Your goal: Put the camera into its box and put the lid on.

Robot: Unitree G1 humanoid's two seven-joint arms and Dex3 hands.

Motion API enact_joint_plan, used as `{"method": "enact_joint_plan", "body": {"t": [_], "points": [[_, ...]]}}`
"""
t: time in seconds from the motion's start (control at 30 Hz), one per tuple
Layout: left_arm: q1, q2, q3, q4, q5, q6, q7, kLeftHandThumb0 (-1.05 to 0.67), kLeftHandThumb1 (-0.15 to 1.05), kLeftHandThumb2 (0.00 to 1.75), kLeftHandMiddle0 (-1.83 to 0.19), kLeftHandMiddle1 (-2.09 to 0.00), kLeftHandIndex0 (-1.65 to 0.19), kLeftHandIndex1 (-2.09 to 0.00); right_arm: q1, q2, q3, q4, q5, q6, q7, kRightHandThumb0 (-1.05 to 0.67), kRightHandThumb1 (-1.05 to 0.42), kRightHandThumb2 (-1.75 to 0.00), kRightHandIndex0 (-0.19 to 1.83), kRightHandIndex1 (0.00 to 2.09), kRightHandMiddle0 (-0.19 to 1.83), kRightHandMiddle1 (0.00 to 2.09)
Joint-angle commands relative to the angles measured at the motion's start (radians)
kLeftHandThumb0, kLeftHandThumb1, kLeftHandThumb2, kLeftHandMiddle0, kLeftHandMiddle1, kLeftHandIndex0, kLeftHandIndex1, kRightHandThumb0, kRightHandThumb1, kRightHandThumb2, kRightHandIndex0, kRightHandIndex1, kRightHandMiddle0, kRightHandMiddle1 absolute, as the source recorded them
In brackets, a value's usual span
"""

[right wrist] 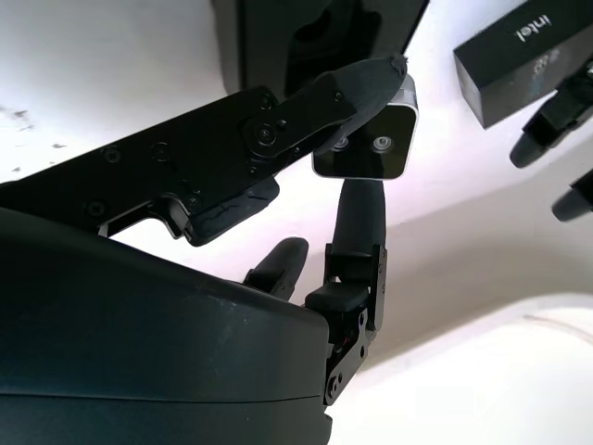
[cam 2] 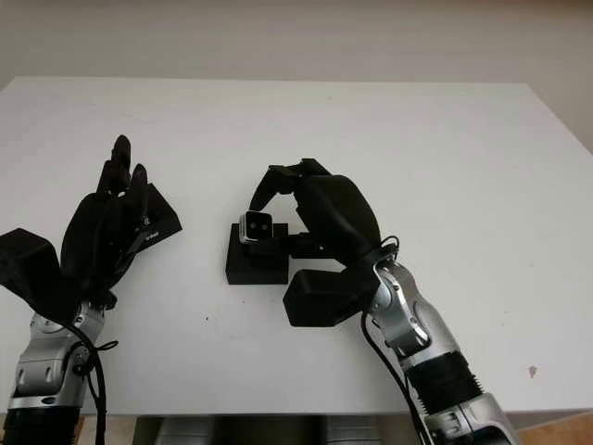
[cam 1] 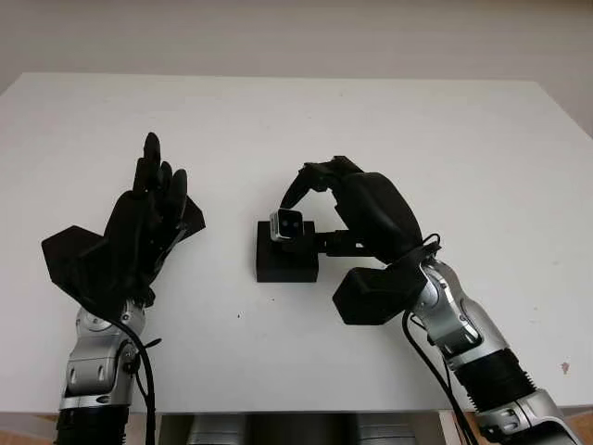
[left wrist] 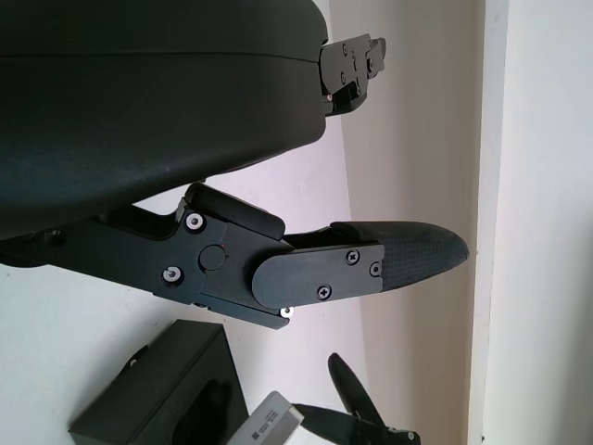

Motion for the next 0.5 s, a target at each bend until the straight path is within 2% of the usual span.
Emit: {"method": "enact_joint_plan", "body": {"t": [0.0, 0.23, 0.47], "points": [[-0.004, -0.002, -0.007, -0.018, 0.003, 0.001, 0.003, -0.78, 1.05, 0.50, 0.19, 0.00, 0.19, 0.00, -0.010, -0.012, -0.015, -0.041, 0.006, 0.024, 0.029, -0.46, -0.97, -0.05, 0.33, 0.56, 0.51, 1.55], [0.001, -0.003, -0.014, -0.023, 0.008, 0.007, 0.007, -0.79, 1.05, 0.51, 0.19, 0.00, 0.19, 0.00, -0.036, -0.008, -0.010, -0.085, 0.008, 0.118, 0.133, -0.44, -0.98, -0.06, 0.35, 0.46, 0.47, 1.57], [0.002, -0.003, -0.017, -0.031, 0.004, 0.027, 0.010, -0.79, 1.05, 0.52, 0.19, 0.00, 0.19, 0.00, -0.070, -0.008, 0.016, -0.067, -0.024, 0.165, 0.168, -0.44, -0.98, -0.05, 0.40, 0.40, 0.48, 1.61]]}}
